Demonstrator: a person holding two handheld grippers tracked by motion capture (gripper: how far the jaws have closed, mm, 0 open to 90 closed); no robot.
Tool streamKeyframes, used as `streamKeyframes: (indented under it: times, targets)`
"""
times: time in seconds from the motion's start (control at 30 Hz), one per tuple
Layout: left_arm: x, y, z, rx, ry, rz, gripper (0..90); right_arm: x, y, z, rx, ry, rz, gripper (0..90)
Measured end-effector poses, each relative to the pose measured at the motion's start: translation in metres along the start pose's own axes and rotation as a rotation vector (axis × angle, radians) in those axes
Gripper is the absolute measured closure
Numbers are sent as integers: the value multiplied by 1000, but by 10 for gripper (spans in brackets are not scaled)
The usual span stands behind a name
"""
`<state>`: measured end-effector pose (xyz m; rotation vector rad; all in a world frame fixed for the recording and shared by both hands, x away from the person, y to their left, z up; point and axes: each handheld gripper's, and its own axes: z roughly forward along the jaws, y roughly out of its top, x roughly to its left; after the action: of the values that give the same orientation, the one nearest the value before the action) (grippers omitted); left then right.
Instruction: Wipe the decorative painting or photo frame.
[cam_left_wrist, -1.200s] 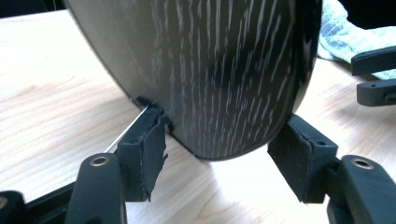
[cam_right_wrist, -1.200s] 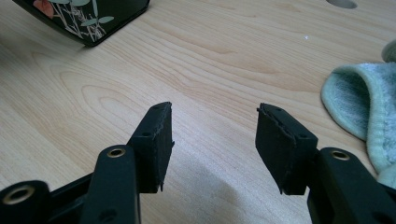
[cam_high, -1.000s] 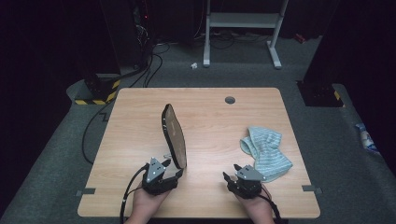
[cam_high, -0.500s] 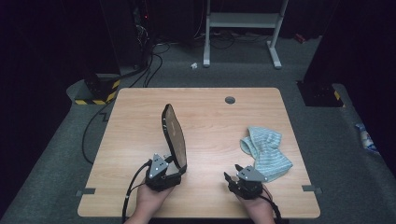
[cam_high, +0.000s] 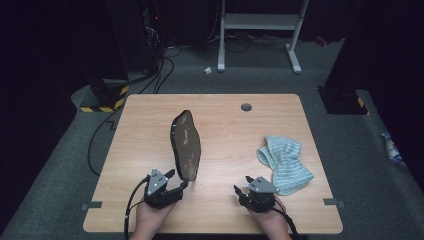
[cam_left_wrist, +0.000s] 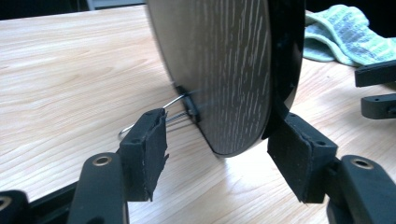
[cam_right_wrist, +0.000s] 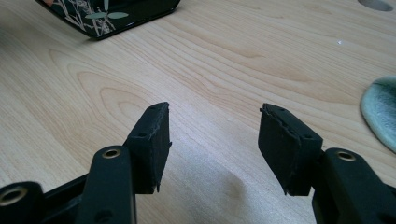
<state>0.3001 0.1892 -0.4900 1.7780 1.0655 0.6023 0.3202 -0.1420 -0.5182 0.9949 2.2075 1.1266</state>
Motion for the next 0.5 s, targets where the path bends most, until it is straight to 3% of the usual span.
streamKeyframes:
  times: [0.5]
  targets:
    - [29, -2, -8, -5, 84, -40, 434, 0, -1, -1, 10, 3, 3, 419]
